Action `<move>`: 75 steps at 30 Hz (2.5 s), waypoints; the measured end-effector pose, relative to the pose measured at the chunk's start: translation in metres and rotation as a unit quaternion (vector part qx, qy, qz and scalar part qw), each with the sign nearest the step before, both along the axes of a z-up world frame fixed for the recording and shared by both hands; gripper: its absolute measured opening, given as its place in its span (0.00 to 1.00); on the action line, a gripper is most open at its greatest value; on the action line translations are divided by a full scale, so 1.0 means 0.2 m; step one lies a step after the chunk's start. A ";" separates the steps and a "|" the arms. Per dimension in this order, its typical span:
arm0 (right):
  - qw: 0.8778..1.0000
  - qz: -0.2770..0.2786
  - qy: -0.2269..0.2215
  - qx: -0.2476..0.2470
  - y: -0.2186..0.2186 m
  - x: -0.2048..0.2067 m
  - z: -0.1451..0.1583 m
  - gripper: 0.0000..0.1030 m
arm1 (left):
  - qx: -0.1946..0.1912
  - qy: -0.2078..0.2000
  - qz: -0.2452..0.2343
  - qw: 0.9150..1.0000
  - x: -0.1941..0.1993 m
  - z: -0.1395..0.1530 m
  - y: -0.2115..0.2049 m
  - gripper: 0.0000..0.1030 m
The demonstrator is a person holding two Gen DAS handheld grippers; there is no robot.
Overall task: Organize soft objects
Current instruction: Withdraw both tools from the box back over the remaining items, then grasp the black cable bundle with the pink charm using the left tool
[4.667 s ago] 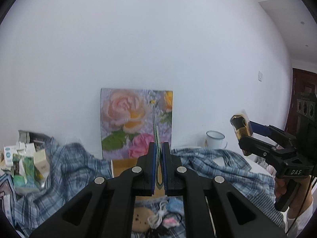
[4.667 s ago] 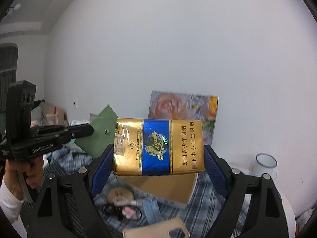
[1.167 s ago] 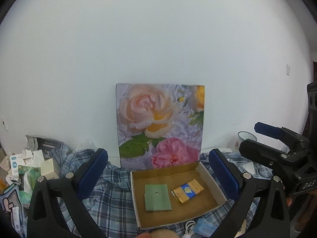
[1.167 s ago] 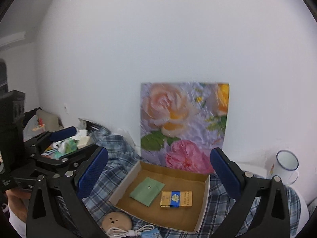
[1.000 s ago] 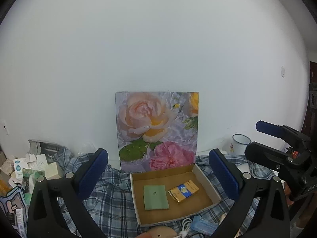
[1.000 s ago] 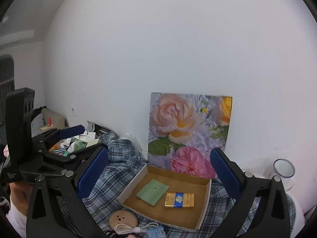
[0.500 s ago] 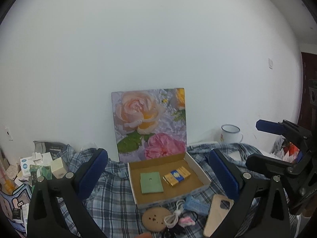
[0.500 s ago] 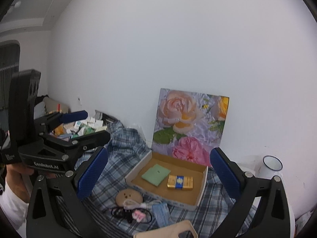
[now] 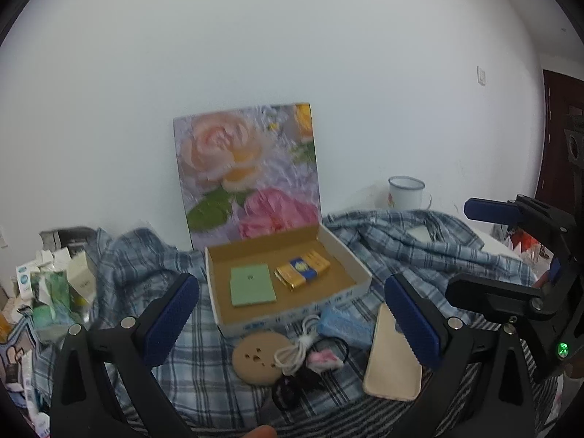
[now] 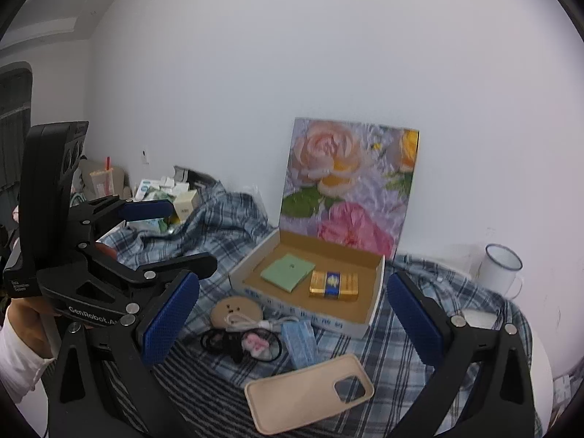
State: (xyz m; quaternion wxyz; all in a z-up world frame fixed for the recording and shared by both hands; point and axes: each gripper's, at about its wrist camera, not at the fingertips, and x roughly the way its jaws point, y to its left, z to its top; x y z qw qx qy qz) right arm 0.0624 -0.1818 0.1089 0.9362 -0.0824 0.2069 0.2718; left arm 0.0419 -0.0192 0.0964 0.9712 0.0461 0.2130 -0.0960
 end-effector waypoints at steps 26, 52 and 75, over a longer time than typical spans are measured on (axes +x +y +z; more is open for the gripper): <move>0.994 -0.008 0.105 -0.032 -0.09 0.16 -0.47 1.00 | 0.017 0.122 -0.030 0.992 0.17 -0.51 -0.01 1.00; 0.986 0.000 0.153 -0.067 -0.04 0.22 -0.62 1.00 | -0.037 0.219 -0.059 0.973 0.24 -0.67 0.05 0.55; 0.985 -0.003 0.159 -0.065 -0.05 0.23 -0.63 1.00 | -0.038 0.207 -0.069 0.975 0.20 -0.67 0.05 0.08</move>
